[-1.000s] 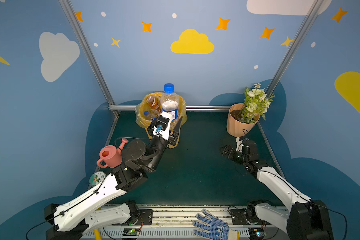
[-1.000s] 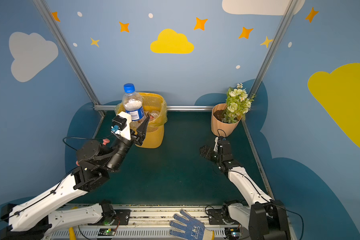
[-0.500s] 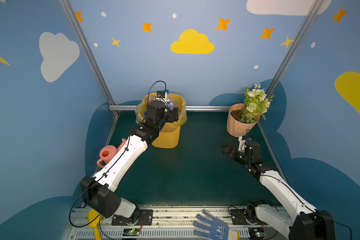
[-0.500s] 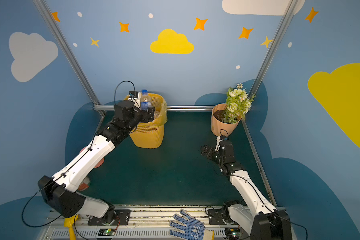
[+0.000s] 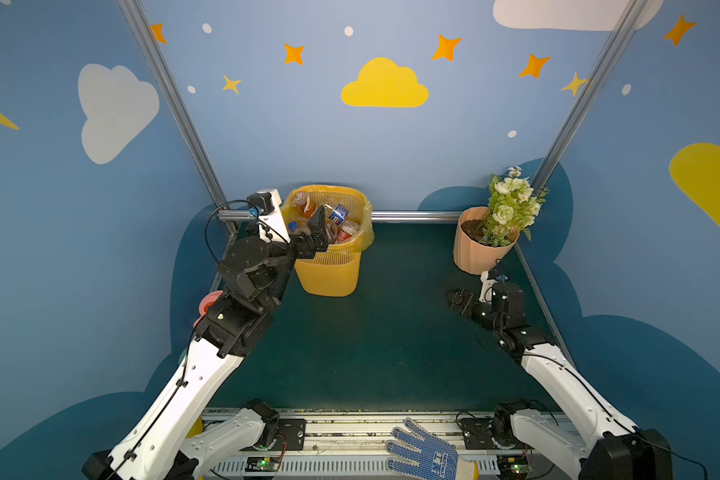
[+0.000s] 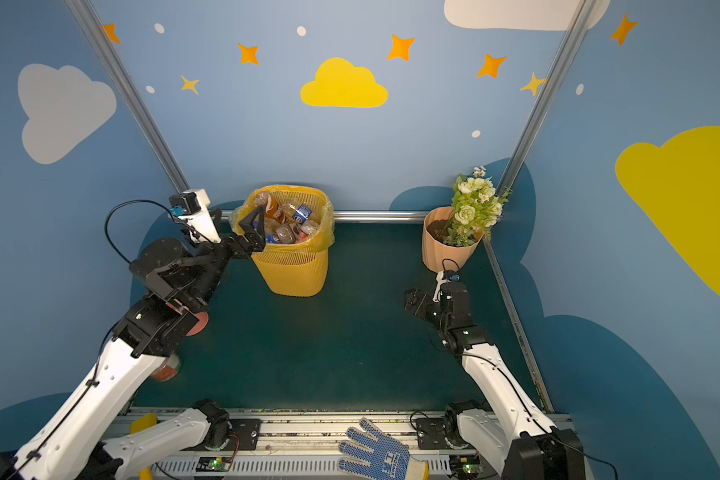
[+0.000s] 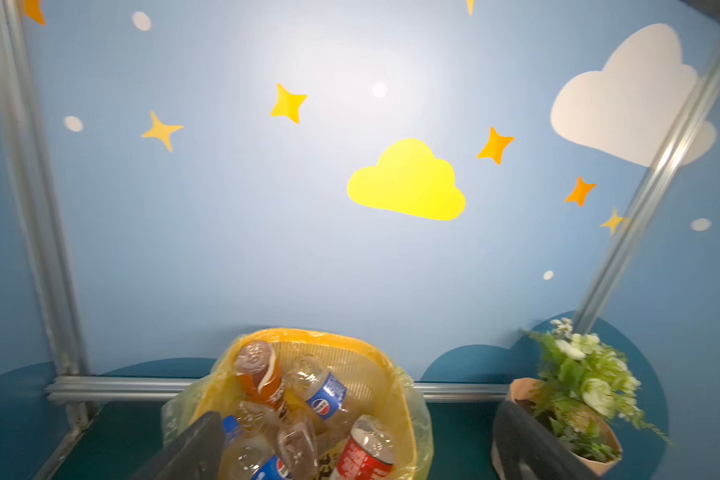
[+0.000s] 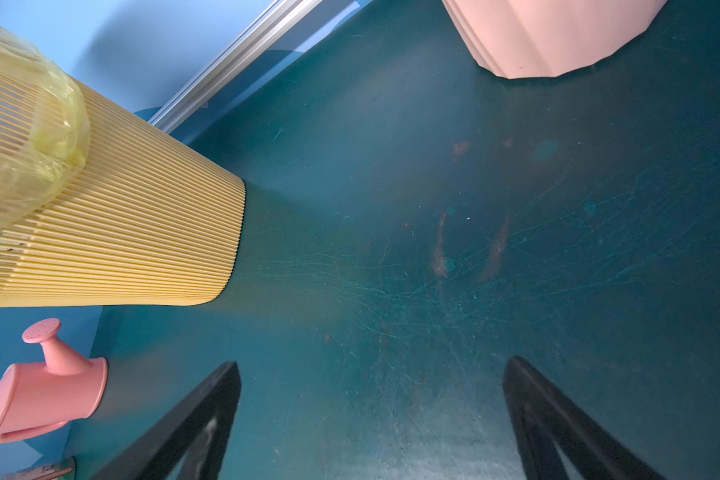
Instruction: Throw the plastic bottles in the bin
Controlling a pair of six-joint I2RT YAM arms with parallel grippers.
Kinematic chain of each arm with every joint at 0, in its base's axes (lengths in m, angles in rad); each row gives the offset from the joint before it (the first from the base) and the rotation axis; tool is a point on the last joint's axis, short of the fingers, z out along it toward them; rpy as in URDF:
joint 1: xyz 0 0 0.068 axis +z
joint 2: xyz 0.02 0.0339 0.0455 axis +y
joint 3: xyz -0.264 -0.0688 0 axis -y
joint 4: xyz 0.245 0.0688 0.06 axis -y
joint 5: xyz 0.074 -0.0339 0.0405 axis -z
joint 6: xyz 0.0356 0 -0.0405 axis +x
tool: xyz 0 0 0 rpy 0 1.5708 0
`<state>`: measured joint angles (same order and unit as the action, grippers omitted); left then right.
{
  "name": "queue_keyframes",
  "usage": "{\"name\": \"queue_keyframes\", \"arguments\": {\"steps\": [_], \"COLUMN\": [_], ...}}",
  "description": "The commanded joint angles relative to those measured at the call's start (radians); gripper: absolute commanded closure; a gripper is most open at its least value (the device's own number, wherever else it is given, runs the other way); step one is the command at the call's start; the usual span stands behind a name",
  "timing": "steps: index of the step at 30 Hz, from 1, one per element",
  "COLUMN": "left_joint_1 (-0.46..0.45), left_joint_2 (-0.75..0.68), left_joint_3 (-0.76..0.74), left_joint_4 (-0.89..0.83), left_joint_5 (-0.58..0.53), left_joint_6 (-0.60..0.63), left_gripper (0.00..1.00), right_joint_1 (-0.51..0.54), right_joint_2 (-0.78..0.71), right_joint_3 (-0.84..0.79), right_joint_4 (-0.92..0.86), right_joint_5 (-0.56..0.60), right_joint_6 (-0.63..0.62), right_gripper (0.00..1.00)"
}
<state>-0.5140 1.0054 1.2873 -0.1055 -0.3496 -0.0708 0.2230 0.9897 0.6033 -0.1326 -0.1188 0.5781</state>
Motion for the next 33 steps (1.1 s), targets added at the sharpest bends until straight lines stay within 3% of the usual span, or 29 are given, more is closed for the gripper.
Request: {"name": "queue_keyframes", "arguments": {"steps": [1,10,17,24,27,29,33], "left_joint_1": [0.024,0.130,0.232,0.267,0.281,0.292,0.304], "left_joint_2": [0.022,0.001,-0.013,0.012,0.028,0.032,0.027], "left_joint_3": [-0.071,-0.351,-0.617,-0.776,-0.761,-0.765,-0.775], "left_joint_4": [-0.027,-0.050,-0.056,0.068,0.037,0.055,0.078], "left_joint_5": [-0.080,-0.265,-0.246,-0.269,-0.273,-0.268,-0.267], "left_joint_6": [-0.002,-0.096,-0.245,-0.266,-0.276,-0.267,-0.264], "left_gripper": [0.00,0.00,0.00,0.00,0.00,0.00,0.00], "right_joint_1": [-0.004,-0.013,-0.052,-0.134,-0.167,-0.185,-0.199], "right_joint_2": [-0.009,-0.053,-0.040,0.160,0.265,0.303,0.407], "right_joint_3": [-0.008,-0.067,-0.206,-0.248,-0.254,-0.214,-0.284], "right_joint_4": [-0.014,0.040,0.389,0.706,0.858,0.767,0.980], "right_joint_5": [0.030,0.272,0.461,0.368,0.297,0.248,0.220], "right_joint_6": [-0.026,-0.202,-0.454,-0.522,-0.522,-0.521,-0.513], "right_gripper": [0.04,0.03,0.03,0.03,0.03,0.03,0.03]}}
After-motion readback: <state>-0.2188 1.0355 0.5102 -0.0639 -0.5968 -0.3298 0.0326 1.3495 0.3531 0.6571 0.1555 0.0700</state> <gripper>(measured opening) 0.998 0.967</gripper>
